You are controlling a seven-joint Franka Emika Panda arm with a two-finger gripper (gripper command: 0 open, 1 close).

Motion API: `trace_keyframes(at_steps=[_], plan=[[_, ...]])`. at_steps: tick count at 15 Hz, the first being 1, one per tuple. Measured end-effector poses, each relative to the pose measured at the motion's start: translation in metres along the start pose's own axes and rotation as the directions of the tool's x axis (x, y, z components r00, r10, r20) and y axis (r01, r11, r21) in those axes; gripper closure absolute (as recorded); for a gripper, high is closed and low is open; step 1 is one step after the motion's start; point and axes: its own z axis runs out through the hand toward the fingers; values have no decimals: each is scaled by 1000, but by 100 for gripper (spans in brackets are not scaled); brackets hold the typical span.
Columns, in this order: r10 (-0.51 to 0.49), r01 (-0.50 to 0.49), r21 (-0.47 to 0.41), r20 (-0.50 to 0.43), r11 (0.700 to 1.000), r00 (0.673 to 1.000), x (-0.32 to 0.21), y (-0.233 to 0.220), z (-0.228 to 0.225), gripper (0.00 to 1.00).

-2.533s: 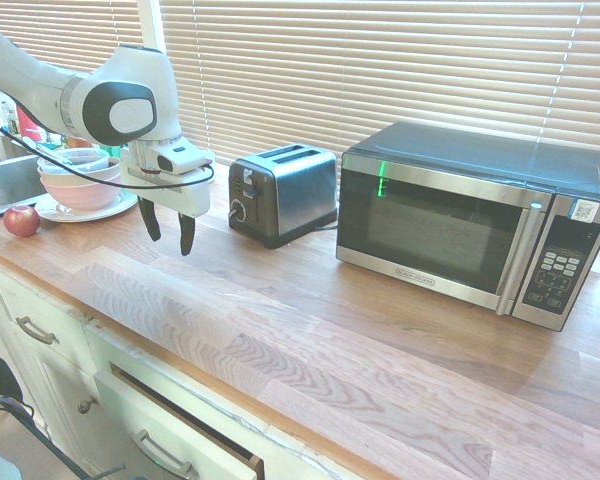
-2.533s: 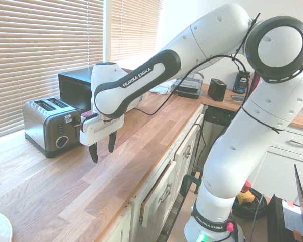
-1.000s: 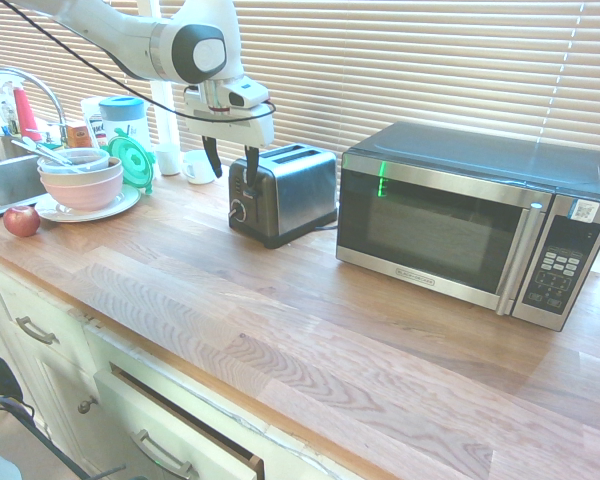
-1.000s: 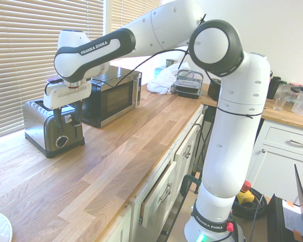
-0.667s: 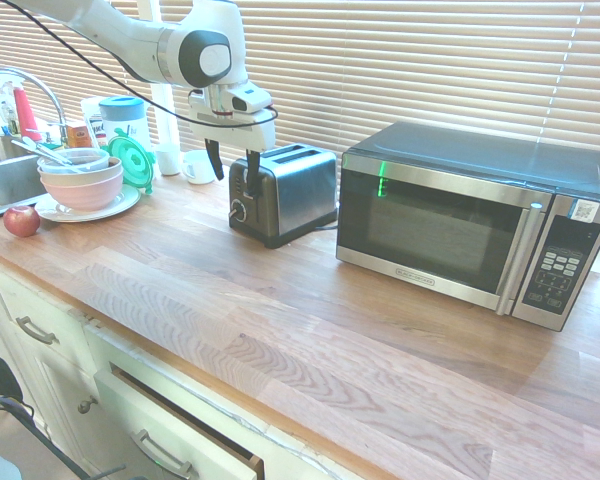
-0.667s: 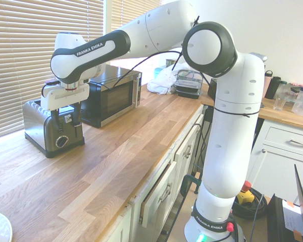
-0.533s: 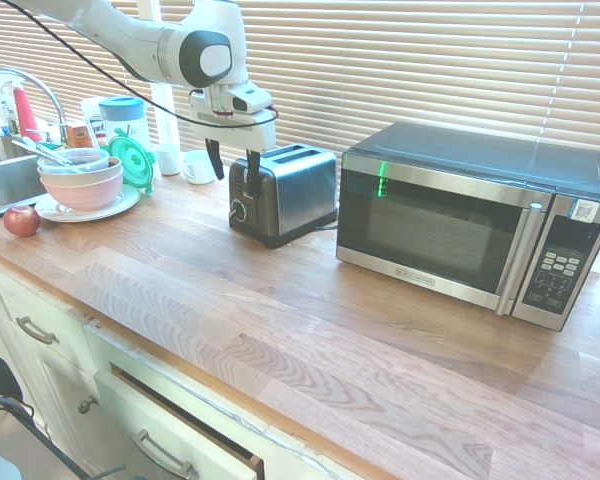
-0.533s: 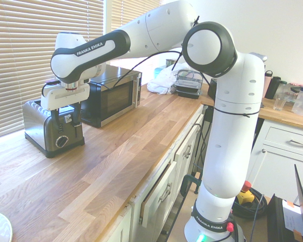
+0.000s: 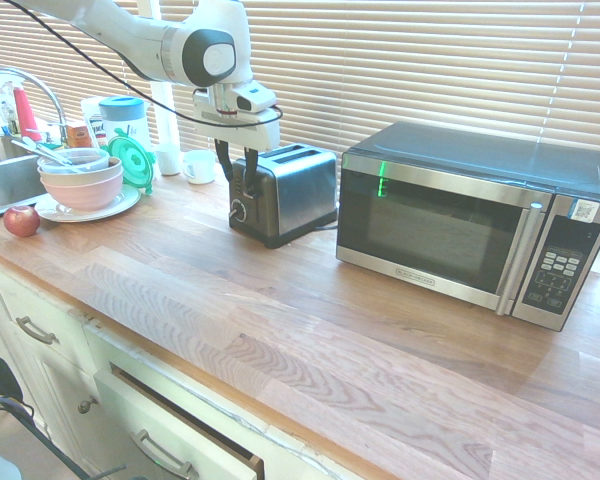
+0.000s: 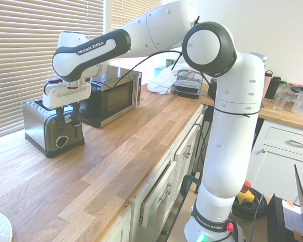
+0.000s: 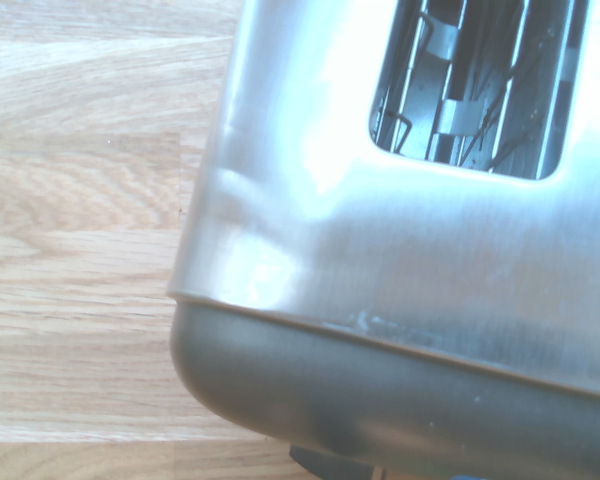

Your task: Press the toaster

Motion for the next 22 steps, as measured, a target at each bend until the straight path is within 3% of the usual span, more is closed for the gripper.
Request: trace_keyframes(at_steps=[22], plan=[[45, -45, 13, -15, 999, 999, 31, 38, 0, 100]])
